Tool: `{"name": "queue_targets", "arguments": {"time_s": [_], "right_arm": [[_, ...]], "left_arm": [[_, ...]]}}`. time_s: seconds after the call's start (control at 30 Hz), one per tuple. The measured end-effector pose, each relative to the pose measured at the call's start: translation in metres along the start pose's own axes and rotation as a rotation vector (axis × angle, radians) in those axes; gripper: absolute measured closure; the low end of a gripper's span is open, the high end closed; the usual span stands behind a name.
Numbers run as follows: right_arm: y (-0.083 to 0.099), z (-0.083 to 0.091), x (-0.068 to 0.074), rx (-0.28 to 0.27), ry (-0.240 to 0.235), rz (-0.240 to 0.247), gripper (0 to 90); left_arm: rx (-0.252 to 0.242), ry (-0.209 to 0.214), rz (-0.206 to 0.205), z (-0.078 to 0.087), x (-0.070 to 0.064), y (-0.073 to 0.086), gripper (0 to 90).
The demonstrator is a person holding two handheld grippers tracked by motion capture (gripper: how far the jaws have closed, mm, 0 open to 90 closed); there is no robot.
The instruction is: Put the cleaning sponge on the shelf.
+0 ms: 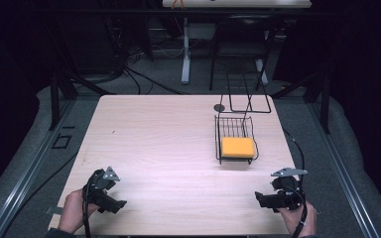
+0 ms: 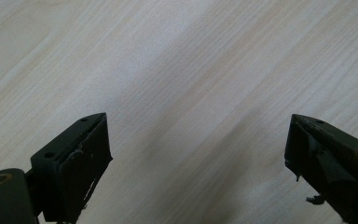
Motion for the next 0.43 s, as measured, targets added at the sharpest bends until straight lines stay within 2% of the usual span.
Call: {"name": "queue_targets", "arguments": {"time_s": [0.1, 0.13, 0.3, 0.37, 0.43], "right_arm": [[0.007, -0.004, -0.001, 0.029, -0.006, 0.005, 10.2], [0.01, -0.007, -0.002, 0.062, -0.001, 0.015, 10.1], [0.012, -0.012, -0.003, 0.083, -0.018, 0.015, 9.8], [0.014, -0.016, -0.003, 0.115, -0.018, 0.038, 7.9], [0.015, -0.018, -0.003, 0.118, -0.02, 0.041, 7.2]], "left_arm": [[0.007, -0.001, -0.007, -0.001, -0.001, -0.001, 6.8], [0.008, 0.002, -0.011, -0.001, -0.001, -0.001, 6.8], [0.012, 0.001, -0.014, -0.002, -0.001, -0.001, 6.8], [0.011, 0.001, -0.012, -0.002, -0.001, -0.001, 6.8], [0.013, 0.001, -0.012, -0.002, -0.001, -0.001, 6.8]]}}
Point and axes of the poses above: each handheld gripper's, and its own axes: z roughly backward along the jaws, y roughly out of its underside, x roughly to its left, the point moved 4 cm from there along -z, roughly forward along the jaws, and after that the axes turned 12 degrees about -z, right-handed, at the moved point
